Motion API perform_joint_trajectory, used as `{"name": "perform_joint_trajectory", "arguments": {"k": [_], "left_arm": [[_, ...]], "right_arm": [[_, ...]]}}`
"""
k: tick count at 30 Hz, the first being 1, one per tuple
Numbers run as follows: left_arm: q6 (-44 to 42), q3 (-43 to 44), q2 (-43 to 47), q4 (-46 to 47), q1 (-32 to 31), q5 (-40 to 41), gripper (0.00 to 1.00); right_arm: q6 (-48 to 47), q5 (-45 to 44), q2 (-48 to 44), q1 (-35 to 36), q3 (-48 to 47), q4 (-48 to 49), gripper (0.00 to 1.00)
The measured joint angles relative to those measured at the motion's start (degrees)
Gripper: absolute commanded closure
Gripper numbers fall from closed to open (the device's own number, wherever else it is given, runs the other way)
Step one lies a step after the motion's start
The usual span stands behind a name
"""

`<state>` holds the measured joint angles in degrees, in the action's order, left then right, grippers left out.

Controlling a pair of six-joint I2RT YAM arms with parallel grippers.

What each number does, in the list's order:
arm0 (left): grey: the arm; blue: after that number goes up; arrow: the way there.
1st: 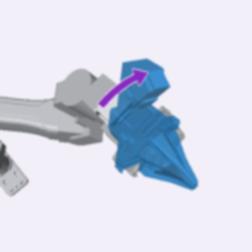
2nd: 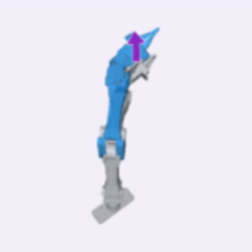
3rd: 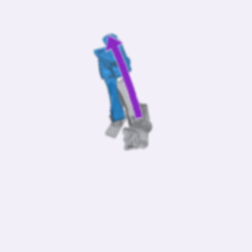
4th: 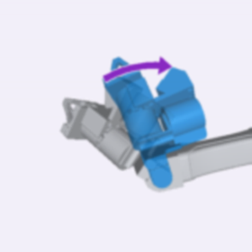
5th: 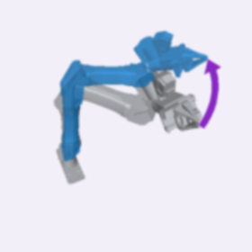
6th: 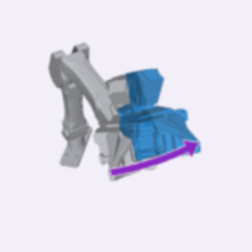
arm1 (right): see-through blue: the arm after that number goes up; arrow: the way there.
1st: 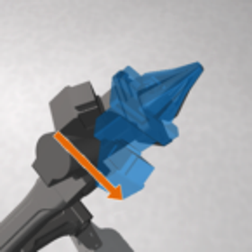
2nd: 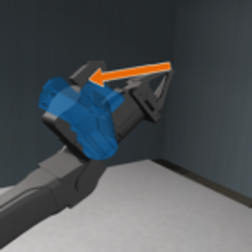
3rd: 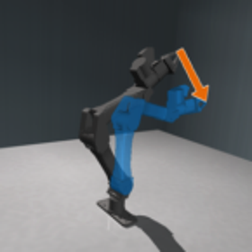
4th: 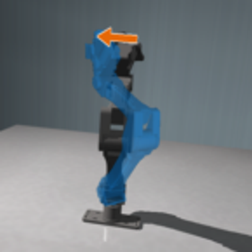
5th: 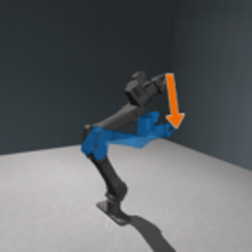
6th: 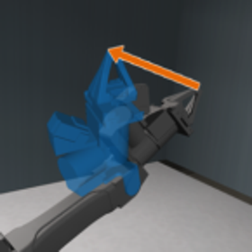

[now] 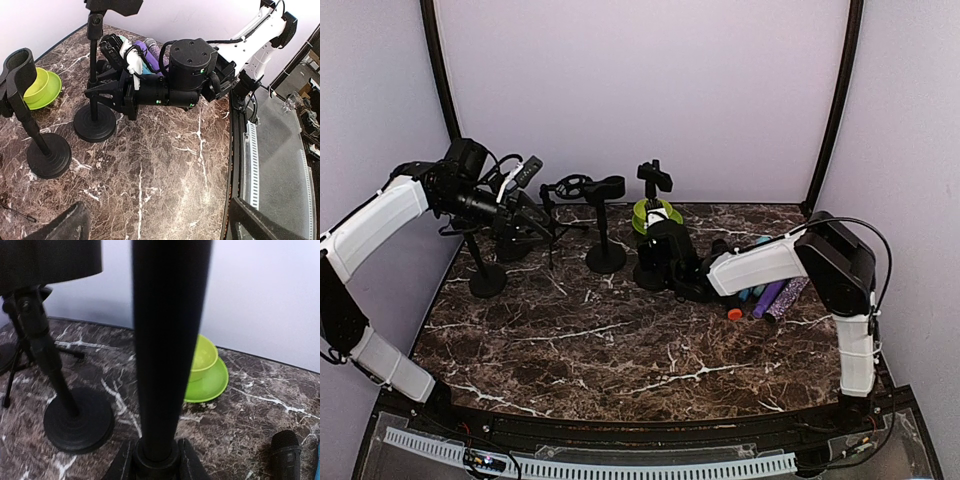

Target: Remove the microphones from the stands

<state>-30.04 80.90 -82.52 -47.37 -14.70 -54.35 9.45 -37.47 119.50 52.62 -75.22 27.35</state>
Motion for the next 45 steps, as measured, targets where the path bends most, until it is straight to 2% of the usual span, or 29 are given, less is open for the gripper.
{"name": "perform_joint_trajectory", "arguments": {"k": [2, 3, 7, 8, 9, 17, 19, 23, 26, 30, 37, 41, 45], "left_arm": [[-0.3, -0.3, 0.5, 0.0, 0.1, 0.2, 0.01], [-0.4, -0.4, 0.8, 0.0, 0.2, 0.3, 0.01], [-0.8, -0.5, 1.2, 0.2, 0.4, 0.4, 0.01], [-0.8, -0.5, 1.2, 0.2, 0.4, 0.4, 0.01], [-0.8, -0.6, 1.2, 0.2, 0.5, 0.4, 0.01], [-0.8, -0.8, 1.2, 0.8, 0.6, 0.2, 0.01], [-0.8, -0.8, 1.2, 1.1, 0.7, 0.1, 0.01], [-0.8, -0.8, 1.2, 1.6, 0.7, -0.2, 0.01], [-0.8, -0.8, 1.2, 1.9, 0.7, -0.2, 0.01], [-0.7, -0.8, 1.2, 2.1, 0.7, -0.3, 0.01], [-0.7, -0.8, 1.2, 2.5, 0.7, -0.7, 0.01], [-0.5, -0.8, 1.2, 2.6, 0.7, -0.9, 0.01], [-0.3, -0.8, 1.2, 2.6, 0.7, -0.9, 0.01]], "right_arm": [[0.5, -1.9, 1.1, 0.0, -0.1, 2.0, 0.79], [0.9, -2.0, 1.2, 0.0, -0.2, 2.5, 0.68], [3.9, -2.9, 1.4, 0.0, -0.1, 2.7, 0.11], [4.8, -3.0, 1.3, 0.1, -0.1, 2.9, 0.02], [5.7, -3.1, 1.2, 0.2, 0.2, 3.1, 0.0], [12.2, -3.0, -7.0, 5.2, 11.4, 0.2, 0.0], [13.6, -3.0, -10.3, 7.2, 13.6, -1.5, 0.04], [15.9, -2.4, -19.6, 10.9, 17.8, -4.9, 0.19], [16.1, -2.2, -26.8, 11.3, 17.9, -7.9, 0.23], [13.7, -2.2, -32.2, 9.0, 10.9, -14.5, 0.24], [10.3, 0.1, -33.8, -0.1, -5.5, -22.9, 0.27], [9.1, 2.1, -30.0, -4.4, -14.0, -27.6, 0.29], [8.2, 4.7, -23.8, -5.8, -19.8, -30.8, 0.3]]}}
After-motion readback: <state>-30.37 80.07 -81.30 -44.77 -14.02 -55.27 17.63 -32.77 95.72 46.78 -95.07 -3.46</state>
